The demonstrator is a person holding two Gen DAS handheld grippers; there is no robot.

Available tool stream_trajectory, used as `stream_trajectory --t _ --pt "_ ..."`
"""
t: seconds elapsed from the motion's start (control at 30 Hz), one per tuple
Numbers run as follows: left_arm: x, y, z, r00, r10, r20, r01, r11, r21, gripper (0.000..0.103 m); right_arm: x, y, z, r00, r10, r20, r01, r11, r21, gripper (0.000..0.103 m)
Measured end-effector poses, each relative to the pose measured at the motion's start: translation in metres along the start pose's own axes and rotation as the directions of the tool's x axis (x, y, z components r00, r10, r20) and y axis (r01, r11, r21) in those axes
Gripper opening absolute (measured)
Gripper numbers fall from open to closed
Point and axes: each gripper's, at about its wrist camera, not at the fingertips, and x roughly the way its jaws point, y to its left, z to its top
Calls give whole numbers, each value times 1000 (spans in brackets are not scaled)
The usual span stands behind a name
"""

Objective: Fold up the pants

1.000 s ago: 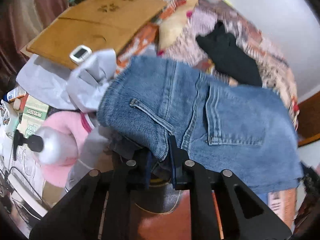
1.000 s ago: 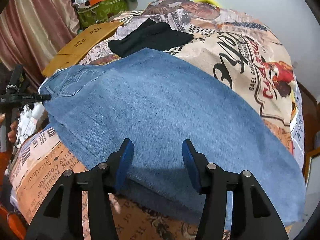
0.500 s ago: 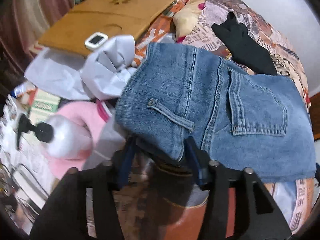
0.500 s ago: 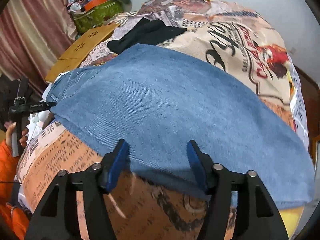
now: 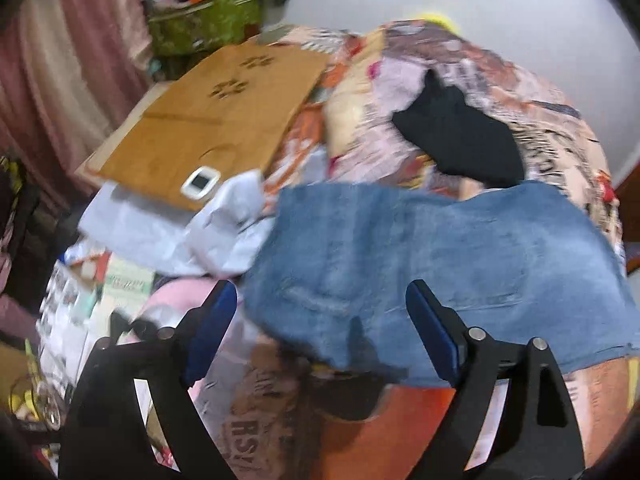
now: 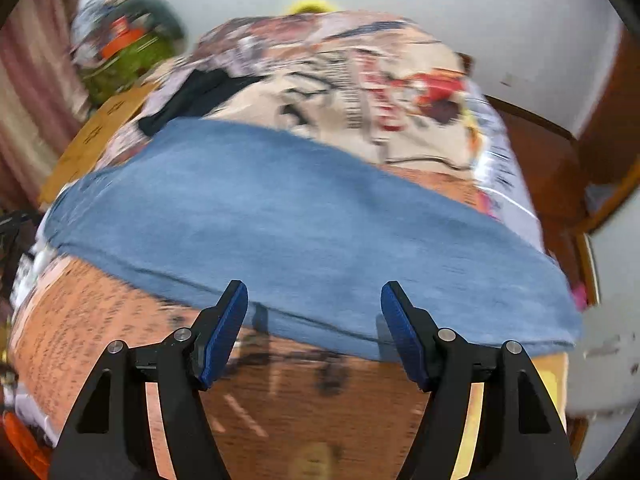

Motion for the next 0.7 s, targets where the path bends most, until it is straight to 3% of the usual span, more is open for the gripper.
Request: stream_trajectory --t 0.23,0.4,0.57,0.7 --pt "3 -86 28 993 -115 -9 115 983 140 89 -6 -72 -21 997 -75 -2 74 974 216 67" --pt "26 -162 25 986 -144 -78 161 946 282 89 -14 -113 -45 994 -105 -11 102 932 348 67" --pt "46 -228 10 965 -183 -187 244 884 398 89 -14 -155 -69 995 -100 -16 94 852 516 67" --pt "40 -264 5 979 -153 -137 202 846 494 89 -7 -181 -80 998 -61 -4 50 776 629 67"
